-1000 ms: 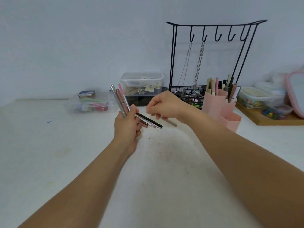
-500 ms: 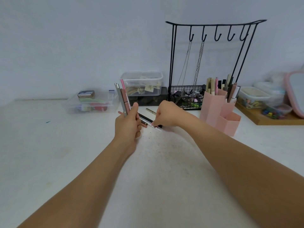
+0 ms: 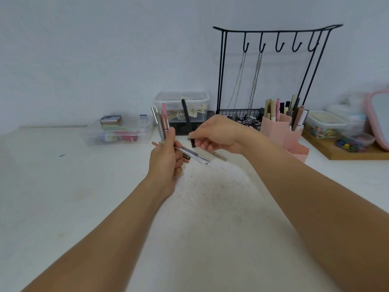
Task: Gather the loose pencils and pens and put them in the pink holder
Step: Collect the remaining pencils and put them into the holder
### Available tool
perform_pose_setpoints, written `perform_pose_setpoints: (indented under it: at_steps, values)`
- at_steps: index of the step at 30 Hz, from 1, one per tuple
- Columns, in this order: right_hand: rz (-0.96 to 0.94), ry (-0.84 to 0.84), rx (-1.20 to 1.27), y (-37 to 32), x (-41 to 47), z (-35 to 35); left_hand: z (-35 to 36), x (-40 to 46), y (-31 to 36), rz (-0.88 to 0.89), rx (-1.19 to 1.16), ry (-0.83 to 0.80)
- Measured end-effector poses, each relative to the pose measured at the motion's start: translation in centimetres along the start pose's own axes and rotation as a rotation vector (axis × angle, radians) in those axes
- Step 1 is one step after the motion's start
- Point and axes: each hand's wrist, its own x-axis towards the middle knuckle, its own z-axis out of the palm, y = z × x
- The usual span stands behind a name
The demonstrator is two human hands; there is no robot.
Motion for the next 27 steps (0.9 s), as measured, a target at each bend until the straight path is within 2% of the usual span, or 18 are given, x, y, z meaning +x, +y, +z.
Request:
perform_pose_setpoints:
  at_steps: [2, 6, 15, 21, 24, 27]
  values:
    - [-0.058, -0.064, 0.046, -0.8, -0.5, 0.6, 0.0, 0.0, 0.1, 0.0, 0.0, -0.013]
    - [-0.121, -0.121, -0.036, -1.2, -0.8, 2.2, -0.1, 0.0, 0.1, 0.02, 0.009, -0.049]
    - [-0.204, 0.033, -0.173, -0.4, -0.5, 4.6, -0.4, 0.7, -0.5, 0.0, 0.0, -0.106]
    - [-0.194, -0.049, -0.162, -0.4, -0.6, 3.7, -0.5, 0.8, -0.5, -0.004, -0.065, -0.046]
    - [-0.169, 0.089, -0.202, -0.4, -0.4, 1.5, -0.6, 1.0, -0.5, 0.003, -0.155, 0.034]
    - [-0.113, 0.192, -0.376, 0.2, 0.1, -0.1, -0.6, 1.1, -0.7, 0.043, -0.094, 0.069]
